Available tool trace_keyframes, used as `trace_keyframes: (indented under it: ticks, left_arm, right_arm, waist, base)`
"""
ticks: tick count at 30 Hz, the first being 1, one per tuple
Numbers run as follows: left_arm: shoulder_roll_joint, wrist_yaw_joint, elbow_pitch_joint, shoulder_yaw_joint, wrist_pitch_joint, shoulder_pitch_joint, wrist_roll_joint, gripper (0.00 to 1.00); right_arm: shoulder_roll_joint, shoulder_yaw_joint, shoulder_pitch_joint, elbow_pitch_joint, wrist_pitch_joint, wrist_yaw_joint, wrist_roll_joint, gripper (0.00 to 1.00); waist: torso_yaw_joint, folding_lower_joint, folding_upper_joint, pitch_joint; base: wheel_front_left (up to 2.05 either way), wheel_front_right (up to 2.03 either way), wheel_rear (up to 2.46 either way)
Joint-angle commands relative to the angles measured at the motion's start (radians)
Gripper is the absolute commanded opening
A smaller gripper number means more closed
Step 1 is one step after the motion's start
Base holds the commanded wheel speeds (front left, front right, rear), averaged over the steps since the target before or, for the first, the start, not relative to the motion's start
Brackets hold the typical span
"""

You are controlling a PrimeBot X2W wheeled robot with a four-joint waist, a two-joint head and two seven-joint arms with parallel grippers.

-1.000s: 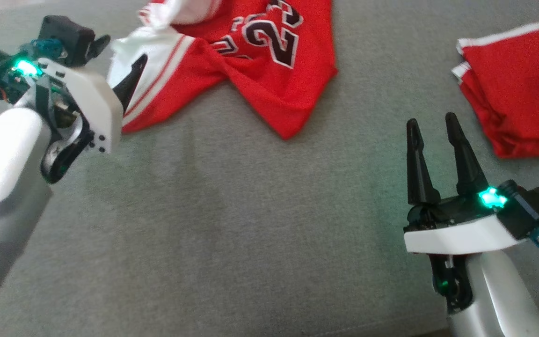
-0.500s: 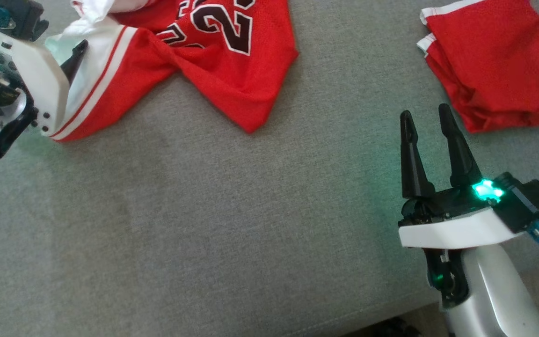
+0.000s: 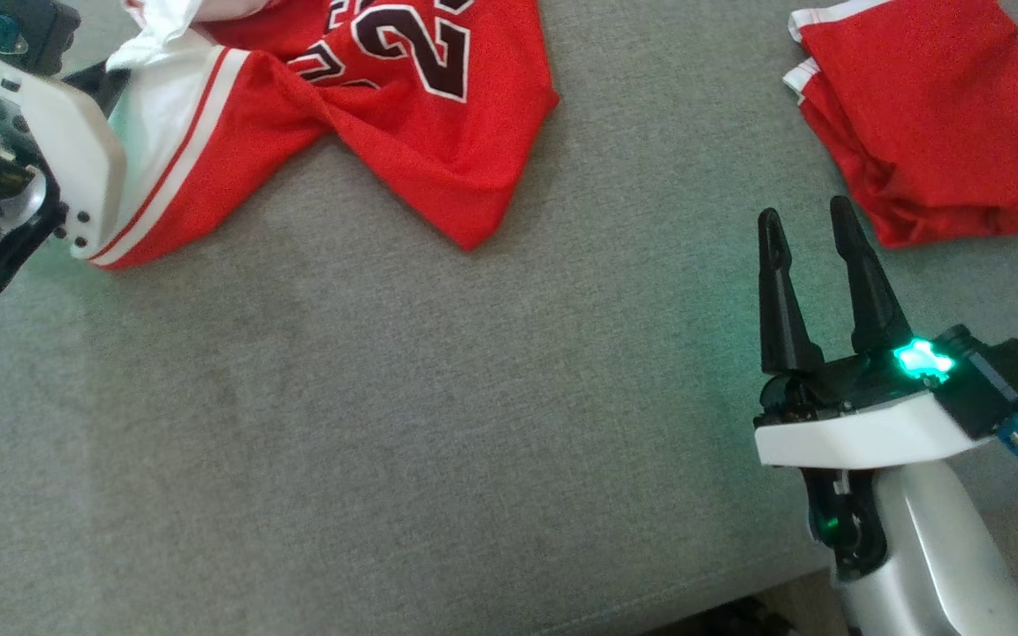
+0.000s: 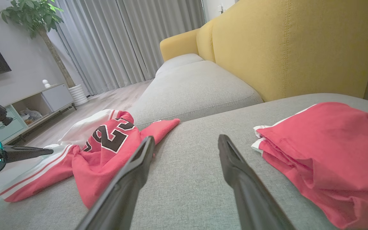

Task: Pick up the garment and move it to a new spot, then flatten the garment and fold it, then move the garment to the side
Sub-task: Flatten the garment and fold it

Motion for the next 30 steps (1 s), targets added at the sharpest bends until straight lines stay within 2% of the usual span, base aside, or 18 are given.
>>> trace_keyframes:
  ticks: [1,10,18,23,27,30]
  left_arm:
    - [0.042,0.002,-0.010,0.035,-0.018,-0.069,-0.003,0.00]
    - [0.022,0.002,0.015,0.004,-0.201,-0.106,0.011,0.00]
    - [0.018,0.004,-0.022,-0.032,-0.350,-0.104,0.081,0.00]
    - [0.056,0.015,-0.131,-0.074,-0.394,-0.057,0.136,0.00]
    - [0.115,0.039,-0.250,-0.107,-0.378,0.026,0.175,0.00]
    - [0.139,0.052,-0.312,-0.120,-0.363,0.079,0.186,0.00]
  right_arm:
    - [-0.004,0.017,-0.014,-0.026,-0.011,-0.001,-0.003,1.00]
    - [-0.004,-0.007,0.000,-0.007,-0.011,-0.001,-0.021,1.00]
    - [-0.004,-0.034,0.032,0.010,-0.011,-0.001,-0.038,1.00]
    - [-0.004,-0.049,0.065,0.022,-0.011,-0.001,-0.042,1.00]
    - [-0.004,-0.059,0.088,0.026,-0.011,-0.001,-0.043,1.00]
    - [-0.004,-0.063,0.095,0.029,-0.011,-0.001,-0.045,1.00]
  waist:
    - [0.006,0.0000,0.0000,-0.005]
    - [0.064,0.0000,0.0000,-0.076]
    - [0.157,0.0000,0.0000,-0.178]
    - [0.228,0.0000,0.0000,-0.231]
    - [0.279,0.0000,0.0000,-0.257]
    - [0.301,0.0000,0.0000,-0.268]
  base:
    - [0.00,0.00,0.00]
    - [0.00,0.00,0.00]
    - [0.00,0.00,0.00]
    - [0.00,0.00,0.00]
    - [0.00,0.00,0.00]
    - [0.00,0.00,0.00]
